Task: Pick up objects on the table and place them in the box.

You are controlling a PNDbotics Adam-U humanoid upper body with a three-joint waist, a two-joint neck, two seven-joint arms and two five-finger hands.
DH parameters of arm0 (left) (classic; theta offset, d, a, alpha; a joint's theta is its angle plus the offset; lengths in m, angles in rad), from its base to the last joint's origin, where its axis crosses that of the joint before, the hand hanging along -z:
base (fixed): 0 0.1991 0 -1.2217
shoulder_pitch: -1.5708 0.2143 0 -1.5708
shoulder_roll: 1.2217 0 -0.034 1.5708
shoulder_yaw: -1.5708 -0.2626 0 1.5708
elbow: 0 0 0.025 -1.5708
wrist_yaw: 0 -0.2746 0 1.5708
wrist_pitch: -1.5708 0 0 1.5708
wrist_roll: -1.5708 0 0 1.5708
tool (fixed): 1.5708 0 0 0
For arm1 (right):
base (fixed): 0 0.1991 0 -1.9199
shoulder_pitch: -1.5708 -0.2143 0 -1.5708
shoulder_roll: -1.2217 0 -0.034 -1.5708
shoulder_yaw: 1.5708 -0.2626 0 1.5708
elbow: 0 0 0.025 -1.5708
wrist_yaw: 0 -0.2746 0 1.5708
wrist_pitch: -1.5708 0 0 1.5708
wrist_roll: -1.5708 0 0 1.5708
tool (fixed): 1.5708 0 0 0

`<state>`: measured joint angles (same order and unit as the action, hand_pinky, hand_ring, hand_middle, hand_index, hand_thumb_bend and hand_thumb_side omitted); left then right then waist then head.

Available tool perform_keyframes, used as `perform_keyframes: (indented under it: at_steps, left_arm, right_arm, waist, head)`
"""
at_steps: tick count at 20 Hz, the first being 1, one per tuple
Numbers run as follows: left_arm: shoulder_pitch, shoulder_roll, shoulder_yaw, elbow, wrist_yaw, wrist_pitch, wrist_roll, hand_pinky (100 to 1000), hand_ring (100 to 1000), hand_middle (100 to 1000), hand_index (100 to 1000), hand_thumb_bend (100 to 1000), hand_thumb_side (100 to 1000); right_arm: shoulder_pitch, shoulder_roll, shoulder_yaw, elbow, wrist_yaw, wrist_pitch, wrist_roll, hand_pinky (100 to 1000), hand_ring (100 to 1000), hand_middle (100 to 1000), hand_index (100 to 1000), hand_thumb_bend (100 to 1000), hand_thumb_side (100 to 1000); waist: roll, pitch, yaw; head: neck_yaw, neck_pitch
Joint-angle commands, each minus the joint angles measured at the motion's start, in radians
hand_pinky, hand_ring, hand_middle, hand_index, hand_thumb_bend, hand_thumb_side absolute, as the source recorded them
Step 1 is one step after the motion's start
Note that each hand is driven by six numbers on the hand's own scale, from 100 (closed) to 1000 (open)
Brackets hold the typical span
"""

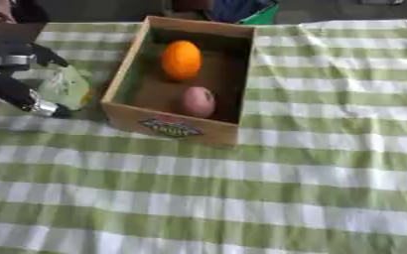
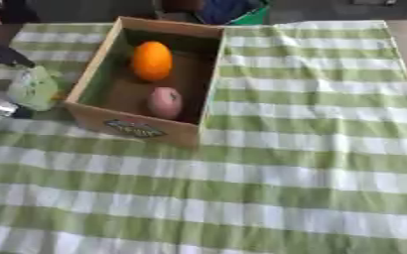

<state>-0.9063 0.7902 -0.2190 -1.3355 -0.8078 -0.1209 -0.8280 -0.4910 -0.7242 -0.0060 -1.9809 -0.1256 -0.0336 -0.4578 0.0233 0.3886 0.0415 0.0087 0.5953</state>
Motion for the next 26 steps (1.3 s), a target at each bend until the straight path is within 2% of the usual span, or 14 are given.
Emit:
perform_keyframes:
  at_steps: [1, 18, 26]
  left_arm:
    - [-0.024, 0.019, 0.003, 0.000, -0.038, 0.006, 0.028, 928, 937, 948, 1000, 622, 788]
    - [-0.038, -0.009, -0.004, 0.069, -0.177, -0.009, 0.016, 928, 940, 946, 1000, 620, 765]
    - [-0.046, -0.023, 0.007, 0.103, -0.211, 0.012, 0.060, 898, 919, 906, 1000, 508, 832]
  right_arm:
    - [-0.003, -0.013, -0.009, -0.019, 0.001, 0.005, 0.006, 733, 753, 640, 804, 100, 671]
    - [0.001, 0.006, -0.010, -0.019, -0.003, 0.016, 0.018, 732, 749, 632, 800, 100, 677]
    - [0.009, 0.018, -0.012, -0.019, -0.002, 0.022, 0.026, 736, 750, 619, 802, 100, 684]
  waist:
    - [0.000, -0.017, -0.001]
    - [0.003, 0.000, -0.011]
    - [0.002, 0.010, -0.016]
  head:
    - [0.005, -0.013]
    - [0.015, -0.030]
    - [0.019, -0.040]
